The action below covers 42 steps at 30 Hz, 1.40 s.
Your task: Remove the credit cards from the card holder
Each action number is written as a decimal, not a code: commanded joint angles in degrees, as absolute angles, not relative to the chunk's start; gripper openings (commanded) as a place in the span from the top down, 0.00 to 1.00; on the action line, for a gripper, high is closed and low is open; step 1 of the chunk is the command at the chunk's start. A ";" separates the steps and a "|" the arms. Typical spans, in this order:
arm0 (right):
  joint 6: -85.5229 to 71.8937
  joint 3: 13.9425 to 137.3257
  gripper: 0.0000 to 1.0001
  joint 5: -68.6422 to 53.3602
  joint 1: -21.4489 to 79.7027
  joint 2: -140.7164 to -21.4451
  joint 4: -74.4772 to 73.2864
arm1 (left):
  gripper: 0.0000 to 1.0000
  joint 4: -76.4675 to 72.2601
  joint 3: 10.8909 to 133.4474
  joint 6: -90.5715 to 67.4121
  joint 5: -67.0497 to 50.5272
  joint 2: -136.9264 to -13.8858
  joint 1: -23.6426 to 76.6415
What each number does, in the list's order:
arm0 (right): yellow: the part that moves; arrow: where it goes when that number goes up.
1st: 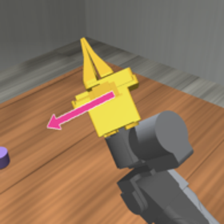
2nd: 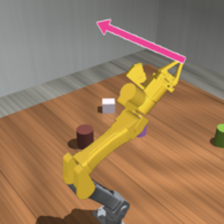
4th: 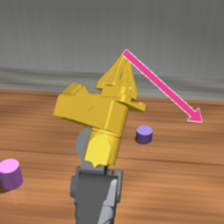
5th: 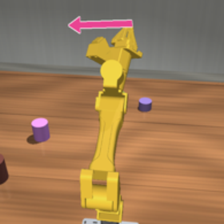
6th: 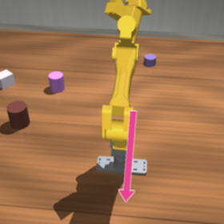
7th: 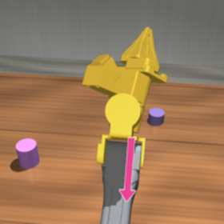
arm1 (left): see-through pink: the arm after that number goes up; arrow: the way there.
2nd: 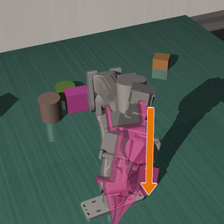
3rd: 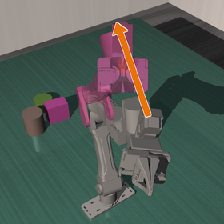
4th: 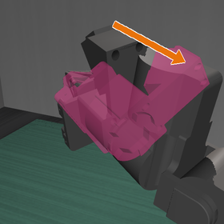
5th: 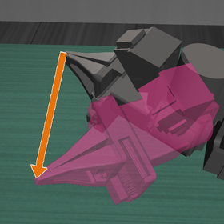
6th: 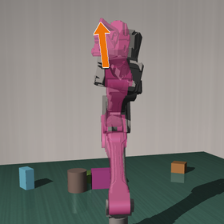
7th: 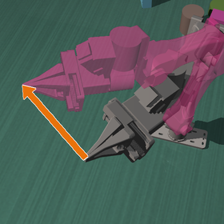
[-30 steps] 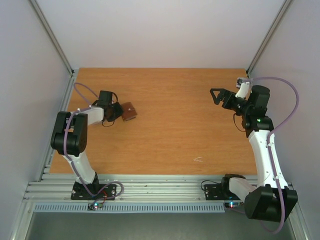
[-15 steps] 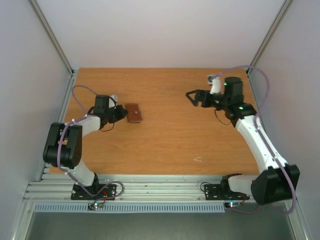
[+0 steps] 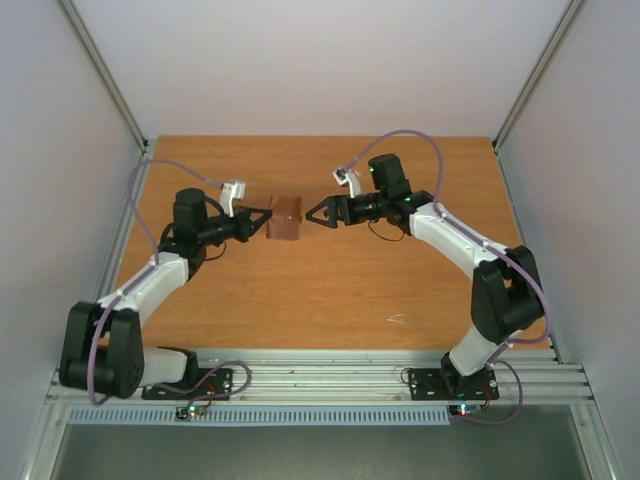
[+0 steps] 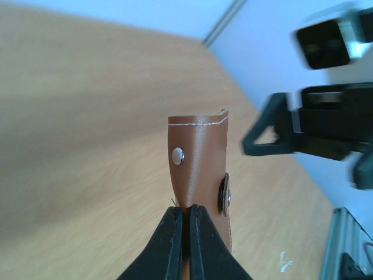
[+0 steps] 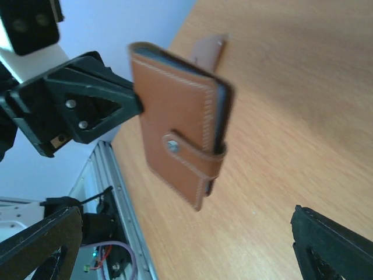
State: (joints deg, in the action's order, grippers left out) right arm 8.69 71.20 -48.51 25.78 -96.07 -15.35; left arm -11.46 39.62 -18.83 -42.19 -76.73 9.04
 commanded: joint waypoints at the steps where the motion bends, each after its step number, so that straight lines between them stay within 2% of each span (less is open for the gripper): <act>1: 11.32 72.91 0.02 -51.88 25.93 -88.51 -11.48 | 1.00 -20.27 43.90 -14.04 -54.85 -68.66 9.21; 6: 9.58 73.43 0.02 -55.54 25.93 -84.50 -7.07 | 1.00 -20.90 46.06 -10.91 -58.48 -62.98 11.66; 12: 7.53 74.76 0.02 -56.65 27.47 -81.90 -0.18 | 1.00 -24.41 48.68 -14.89 -57.62 -60.40 14.71; 14: 8.25 75.64 0.06 -56.90 28.43 -81.91 -2.31 | 1.00 -25.11 49.01 -15.70 -57.42 -59.94 15.23; 16: 8.37 75.66 0.18 -57.56 28.96 -81.57 -3.70 | 1.00 -25.30 48.76 -16.48 -57.21 -59.33 15.45; 20: 7.03 73.99 0.74 -58.52 29.09 -79.07 -2.63 | 1.00 -25.01 47.96 -17.40 -56.27 -58.17 15.57; 21: 6.91 73.91 0.85 -58.85 29.03 -78.54 -2.73 | 1.00 -24.74 47.84 -17.75 -56.25 -57.98 15.57; 23: 6.77 74.12 0.94 -59.38 29.08 -77.56 -3.38 | 1.00 -23.63 47.53 -17.86 -56.74 -57.70 15.75; 24: 7.08 74.36 0.98 -59.53 29.16 -77.09 -4.09 | 0.89 -22.15 47.35 -17.78 -57.41 -57.67 15.92; 25: 7.97 74.82 0.99 -59.79 29.22 -76.69 -5.44 | 0.64 -21.25 47.23 -17.55 -58.16 -57.55 16.20; 26: 9.46 75.63 0.99 -59.85 29.33 -76.38 -8.81 | 0.50 -19.88 47.09 -17.35 -59.51 -57.42 16.54; 27: 11.78 76.89 0.99 -59.74 29.80 -76.30 -12.25 | 0.47 -19.46 46.92 -17.04 -60.40 -57.28 16.98; 32: 24.49 85.60 0.99 -57.58 33.39 -77.97 -30.53 | 0.46 -18.71 46.85 -16.63 -61.58 -57.24 18.02; 37: 29.38 90.40 0.99 -58.06 35.01 -79.01 -37.32 | 0.43 -17.93 46.72 -19.04 -62.11 -57.59 18.46; 42: 30.19 91.19 0.99 -57.00 35.02 -79.15 -37.09 | 0.67 -17.79 47.08 -15.01 -66.19 -57.45 18.72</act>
State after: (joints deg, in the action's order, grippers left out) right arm 26.89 88.86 -56.12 34.22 -78.96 -34.35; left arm -18.22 47.13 -17.91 -62.94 -57.89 18.76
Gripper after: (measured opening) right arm 0.132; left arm 0.407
